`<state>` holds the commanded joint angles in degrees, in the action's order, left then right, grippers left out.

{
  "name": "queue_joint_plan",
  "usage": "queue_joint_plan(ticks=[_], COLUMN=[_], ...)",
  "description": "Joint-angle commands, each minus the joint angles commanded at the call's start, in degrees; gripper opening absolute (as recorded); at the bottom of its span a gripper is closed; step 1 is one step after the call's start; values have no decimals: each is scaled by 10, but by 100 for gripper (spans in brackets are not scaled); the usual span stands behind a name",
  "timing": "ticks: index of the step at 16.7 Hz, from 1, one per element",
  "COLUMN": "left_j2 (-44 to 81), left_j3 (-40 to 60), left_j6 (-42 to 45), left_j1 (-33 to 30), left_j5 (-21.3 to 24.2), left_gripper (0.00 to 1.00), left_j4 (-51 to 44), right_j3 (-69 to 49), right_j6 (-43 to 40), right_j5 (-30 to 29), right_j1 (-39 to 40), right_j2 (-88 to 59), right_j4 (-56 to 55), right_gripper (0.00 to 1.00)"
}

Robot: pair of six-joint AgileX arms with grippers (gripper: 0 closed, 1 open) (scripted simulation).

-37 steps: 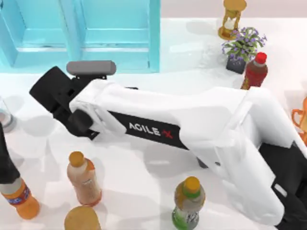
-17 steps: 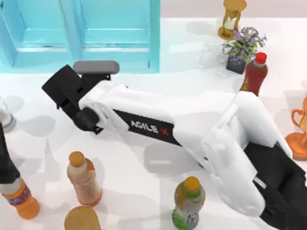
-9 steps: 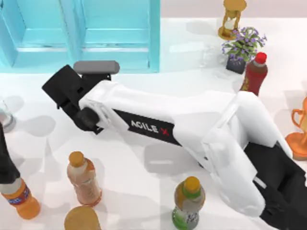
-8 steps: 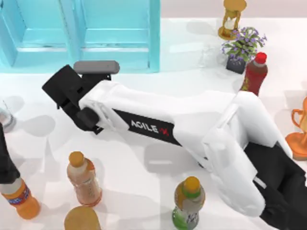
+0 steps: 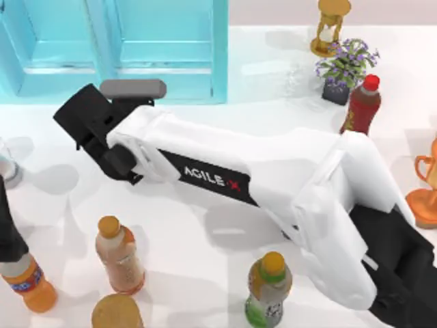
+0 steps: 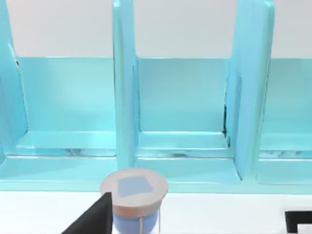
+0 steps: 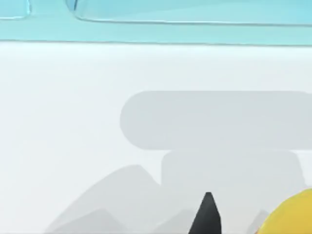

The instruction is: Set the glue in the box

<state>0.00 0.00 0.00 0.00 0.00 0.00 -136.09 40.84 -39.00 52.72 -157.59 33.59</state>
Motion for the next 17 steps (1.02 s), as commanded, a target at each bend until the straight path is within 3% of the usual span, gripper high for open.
queue_joint_plan(ticks=[9, 17], left_j2=[0, 0], left_j3=[0, 0], left_j6=[0, 0], left_j1=[0, 0], left_j5=[0, 0], left_gripper=[100, 100], left_j4=[0, 0], right_j3=[-163, -158], right_j6=[0, -16], right_j5=[0, 13], right_j1=[-3, -6], right_j2=[6, 22], right_j4=[171, 177], right_gripper=[0, 0])
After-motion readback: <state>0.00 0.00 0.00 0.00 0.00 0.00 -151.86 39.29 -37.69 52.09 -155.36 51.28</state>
